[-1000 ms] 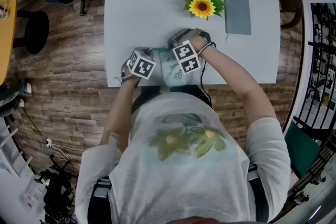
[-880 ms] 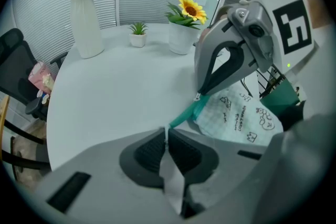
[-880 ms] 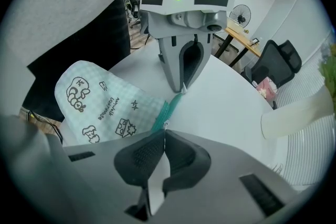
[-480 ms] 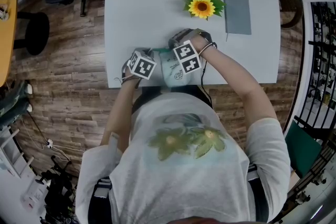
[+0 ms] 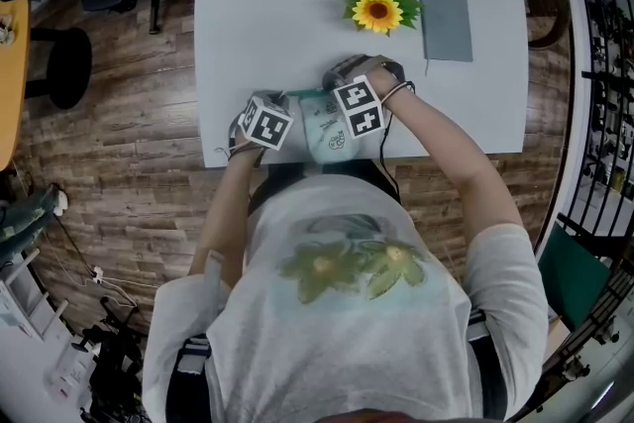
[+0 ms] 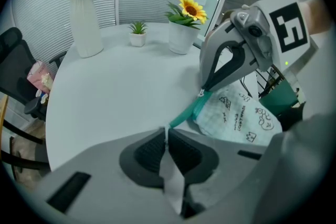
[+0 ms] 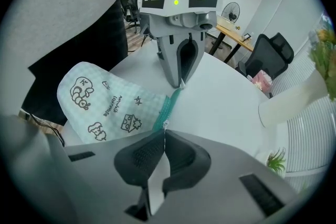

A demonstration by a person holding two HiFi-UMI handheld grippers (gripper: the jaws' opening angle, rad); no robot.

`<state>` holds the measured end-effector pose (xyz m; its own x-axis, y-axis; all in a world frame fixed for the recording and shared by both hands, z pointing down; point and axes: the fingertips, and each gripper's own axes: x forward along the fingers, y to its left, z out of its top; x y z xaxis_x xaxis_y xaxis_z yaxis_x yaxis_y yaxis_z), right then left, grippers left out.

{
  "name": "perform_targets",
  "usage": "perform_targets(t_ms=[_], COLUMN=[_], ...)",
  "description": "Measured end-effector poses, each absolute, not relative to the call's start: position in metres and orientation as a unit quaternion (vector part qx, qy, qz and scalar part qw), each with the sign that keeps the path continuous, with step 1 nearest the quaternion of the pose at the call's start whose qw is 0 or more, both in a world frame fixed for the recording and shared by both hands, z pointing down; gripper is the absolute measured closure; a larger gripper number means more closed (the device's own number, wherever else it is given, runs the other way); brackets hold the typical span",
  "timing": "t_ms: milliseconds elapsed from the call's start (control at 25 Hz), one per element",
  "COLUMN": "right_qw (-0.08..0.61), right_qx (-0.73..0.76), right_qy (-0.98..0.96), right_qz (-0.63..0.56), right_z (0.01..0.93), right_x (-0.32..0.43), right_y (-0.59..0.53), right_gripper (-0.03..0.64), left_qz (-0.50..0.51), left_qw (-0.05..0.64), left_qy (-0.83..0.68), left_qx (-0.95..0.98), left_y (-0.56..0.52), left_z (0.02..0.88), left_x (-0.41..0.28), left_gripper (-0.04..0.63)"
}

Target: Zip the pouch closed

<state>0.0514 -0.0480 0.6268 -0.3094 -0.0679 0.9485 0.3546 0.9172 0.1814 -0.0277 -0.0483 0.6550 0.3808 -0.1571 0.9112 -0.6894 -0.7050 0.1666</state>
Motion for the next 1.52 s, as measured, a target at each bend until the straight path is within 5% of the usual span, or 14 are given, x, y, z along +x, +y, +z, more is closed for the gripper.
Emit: perform_targets(t_ms=[1520], right_qw=[0.597], right_qx=[-0.057], right_qy=[-0.784], right_qz=[-0.162], right_z=[0.63], right_x=[0.079], right_y=[-0.052], right_gripper=[0.598], left_qz=[0.488], left_qw=[0.274], left_qy=[-0.269], left_qx=[0.784], left_y=[-0.049], left_z=[0.654], left_x=[-0.028], left_gripper=[0.57])
